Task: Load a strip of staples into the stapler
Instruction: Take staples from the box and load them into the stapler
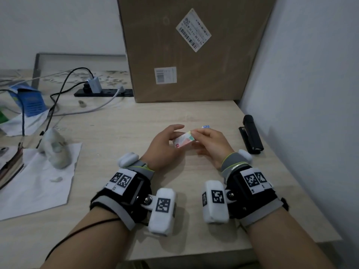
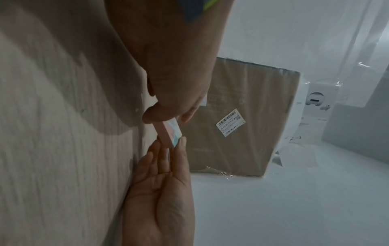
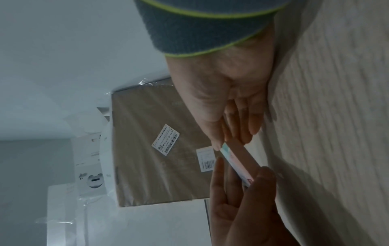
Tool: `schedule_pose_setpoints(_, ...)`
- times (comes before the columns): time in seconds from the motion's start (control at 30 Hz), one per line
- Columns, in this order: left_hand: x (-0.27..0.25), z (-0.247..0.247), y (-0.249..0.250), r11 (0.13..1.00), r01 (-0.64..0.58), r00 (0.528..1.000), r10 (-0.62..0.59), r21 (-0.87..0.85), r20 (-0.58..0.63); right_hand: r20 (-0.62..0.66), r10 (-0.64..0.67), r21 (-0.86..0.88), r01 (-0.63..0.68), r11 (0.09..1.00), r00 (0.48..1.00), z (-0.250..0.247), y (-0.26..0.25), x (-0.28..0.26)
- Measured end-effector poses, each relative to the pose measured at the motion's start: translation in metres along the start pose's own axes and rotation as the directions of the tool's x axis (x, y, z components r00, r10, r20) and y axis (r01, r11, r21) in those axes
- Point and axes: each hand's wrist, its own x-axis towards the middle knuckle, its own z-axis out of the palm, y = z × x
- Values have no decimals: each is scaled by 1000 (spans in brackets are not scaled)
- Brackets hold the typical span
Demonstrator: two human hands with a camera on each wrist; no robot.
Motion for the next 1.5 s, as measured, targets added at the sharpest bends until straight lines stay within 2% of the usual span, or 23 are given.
schedule_pose_setpoints(0.13,1,1,0,999,-10,999,8,-49,-40,-32,4,16,-3,1000,999,-2,3,0)
schedule_pose_setpoints(0.37,0,7,-1,923,158,970,-212,-350,-122,-64,-16,102,23,995,998,-1,1,-1)
schedule_pose_setpoints(0.53,1,5,-3,929,138,953,-218,-343,-209,-53,-33,95,38,995,998,1,1,-3)
schedule_pose_setpoints(0.87,0,-1,-5,836,143,903,-330,-530,-276,75,-20,157,8,988,997,2,3,-7)
schedule_pose_setpoints(1.23,1,-1,-5,800,154,895,-361,-580,-261,36,-32,130,27,991,999,1,1,-8)
schedule_pose_setpoints(1.37,0,-2,-2,786,146,920,-331,-601,-209,21,-39,140,35,989,999,1,2,-7)
schedule_pose_setpoints(1.5,-2,2,5,734,161,923,-349,-659,-163,45,-48,187,39,982,998,1,0,-7)
